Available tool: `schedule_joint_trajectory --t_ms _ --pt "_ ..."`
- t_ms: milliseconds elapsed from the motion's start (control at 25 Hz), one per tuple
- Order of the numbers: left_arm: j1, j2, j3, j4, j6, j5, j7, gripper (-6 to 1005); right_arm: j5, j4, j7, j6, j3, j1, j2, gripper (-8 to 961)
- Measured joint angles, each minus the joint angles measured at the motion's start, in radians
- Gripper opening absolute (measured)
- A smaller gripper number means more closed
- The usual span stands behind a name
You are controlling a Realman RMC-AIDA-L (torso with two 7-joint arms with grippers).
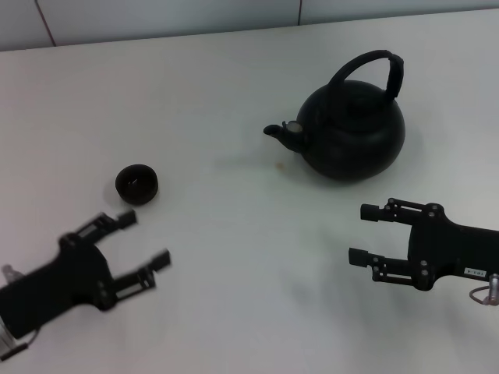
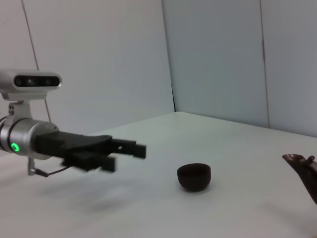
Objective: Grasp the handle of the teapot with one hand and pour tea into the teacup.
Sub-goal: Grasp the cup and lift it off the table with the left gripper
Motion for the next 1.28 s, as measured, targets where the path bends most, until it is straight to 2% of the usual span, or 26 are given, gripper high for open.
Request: schedule_joint_trajectory --t_ms 160,320,800,1120,1280 --pt "-0.002 -0.001 -0.151 -0.04 -0.057 -0.001 0.05 859 0.0 0.0 0.0 0.0 0.003 0.0 0.0 721" --pt "-0.008 -0.001 -0.212 -0.051 -0.117 -0.001 0.086 859 0.001 -0.001 0.0 0.0 0.004 0.0 0.0 721" --pt "-0.019 0.0 -0.223 -0.051 -0.158 -0.001 0.09 859 0.0 -0.004 0.0 0.0 0.007 0.0 0.0 722" --pt "-0.029 -0.001 -0.19 -0.054 -0.251 0.007 0.111 860 0.0 -0.004 0.0 0.0 0.007 0.0 0.0 721" --pt "-0.029 -0.001 -0.187 -0.054 -0.257 0.007 0.111 860 0.0 -0.004 0.0 0.0 0.007 0.0 0.0 721"
